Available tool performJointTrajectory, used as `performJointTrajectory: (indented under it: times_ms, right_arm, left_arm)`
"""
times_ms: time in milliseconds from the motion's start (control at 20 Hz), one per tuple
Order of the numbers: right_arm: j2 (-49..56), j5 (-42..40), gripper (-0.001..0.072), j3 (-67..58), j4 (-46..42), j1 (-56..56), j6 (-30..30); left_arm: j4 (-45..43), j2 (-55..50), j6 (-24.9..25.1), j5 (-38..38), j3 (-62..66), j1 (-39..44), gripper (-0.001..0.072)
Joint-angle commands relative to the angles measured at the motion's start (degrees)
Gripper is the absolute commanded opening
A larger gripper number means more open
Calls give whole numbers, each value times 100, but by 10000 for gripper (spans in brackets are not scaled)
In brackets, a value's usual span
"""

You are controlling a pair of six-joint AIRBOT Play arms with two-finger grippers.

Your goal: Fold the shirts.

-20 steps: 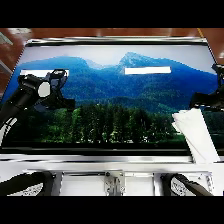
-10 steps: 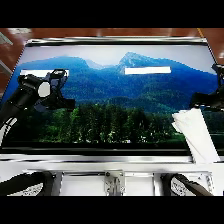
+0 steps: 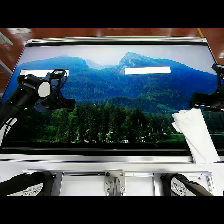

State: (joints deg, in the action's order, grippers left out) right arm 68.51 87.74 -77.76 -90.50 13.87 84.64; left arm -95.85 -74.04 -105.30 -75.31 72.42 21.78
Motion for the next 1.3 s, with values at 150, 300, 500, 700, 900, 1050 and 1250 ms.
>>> performJointTrajectory:
  times_ms: [150, 300, 500, 700, 900, 1050, 1250]
  right_arm:
    - [2, -374, 691, 2, 111, -4, 46]
    - [2, -660, 691, 2, 638, -4, 337]
    - [2, -894, 691, 2, 1327, -7, -50]
    - [2, -896, 691, 2, 1351, -7, -144]
    - [96, -938, 691, 11, 1353, -7, -131]
    - [197, -981, 691, 70, 1364, -7, -81]
    - [289, -970, 691, 111, 1377, -7, -46]
  left_arm:
    - [98, -76, 0, 470, -2, 9, 703]
    - [129, -114, 22, 487, -2, 9, 703]
    - [-337, -382, 83, 824, 374, -595, 712]
    - [-315, -1204, 105, 826, 1508, -2159, 712]
    - [-160, -2240, 22, 782, 2186, -2931, 711]
    - [-160, -2920, 17, 813, 2343, -2983, 712]
    - [-118, -3399, -7, 1130, 2374, -2986, 709]
